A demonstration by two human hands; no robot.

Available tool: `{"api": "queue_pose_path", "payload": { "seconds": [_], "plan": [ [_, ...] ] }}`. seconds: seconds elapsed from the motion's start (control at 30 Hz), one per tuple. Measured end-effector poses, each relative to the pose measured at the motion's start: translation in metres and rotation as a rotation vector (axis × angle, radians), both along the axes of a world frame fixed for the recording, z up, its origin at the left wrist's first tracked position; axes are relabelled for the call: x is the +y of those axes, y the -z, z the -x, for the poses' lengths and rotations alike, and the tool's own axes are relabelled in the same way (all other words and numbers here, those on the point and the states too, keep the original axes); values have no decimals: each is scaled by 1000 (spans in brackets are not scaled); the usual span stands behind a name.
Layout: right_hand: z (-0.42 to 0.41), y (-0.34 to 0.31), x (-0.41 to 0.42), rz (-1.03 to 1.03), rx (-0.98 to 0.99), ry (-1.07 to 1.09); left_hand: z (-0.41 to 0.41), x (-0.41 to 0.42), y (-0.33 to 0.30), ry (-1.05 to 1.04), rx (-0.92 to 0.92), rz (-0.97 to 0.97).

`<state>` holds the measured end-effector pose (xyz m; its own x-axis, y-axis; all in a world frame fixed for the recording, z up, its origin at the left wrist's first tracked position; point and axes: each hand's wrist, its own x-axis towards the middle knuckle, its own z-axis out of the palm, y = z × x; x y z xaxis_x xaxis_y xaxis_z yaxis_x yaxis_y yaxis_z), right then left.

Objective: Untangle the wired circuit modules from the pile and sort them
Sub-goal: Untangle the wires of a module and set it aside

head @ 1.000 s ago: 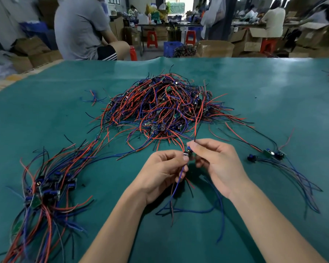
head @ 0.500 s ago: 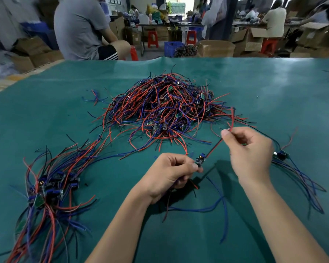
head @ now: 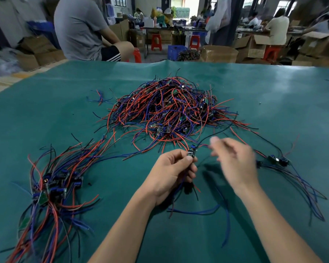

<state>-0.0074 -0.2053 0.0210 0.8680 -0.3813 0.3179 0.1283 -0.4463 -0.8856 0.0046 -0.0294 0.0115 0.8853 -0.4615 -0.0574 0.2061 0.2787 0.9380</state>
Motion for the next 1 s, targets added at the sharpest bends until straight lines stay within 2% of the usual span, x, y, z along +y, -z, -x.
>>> {"api": "queue_pose_path", "payload": {
  "seconds": [0.03,0.1,0.3,0.4,0.5,0.73,0.8,0.87,1.0],
  "plan": [
    [3,1,13,44,-3,-125,0,0,0,-1,-2,-3],
    [7,2,27,112,-45,-224,0,0,-1,13,-14,-27],
    [8,0,26,52,-54,-203,1,2,-2,55,-69,-95],
    [4,-3,18,15,-107,-77,3,3,-3,97,-108,-131],
    [-1,-7,-1,-115,-174,54,4,3,-5,148,-130,-159],
    [10,-49,-48,-658,-370,389,6,3,-3,113,-103,-138],
    [16,-68,-42,-718,-374,342,5,2,-3,99,-83,-104],
    [18,-86,-13,-721,-317,188,4,1,-5,94,-70,-71],
    [10,-111,85,-607,-108,-151,5,1,-3,81,-49,-26]
  ]
}}
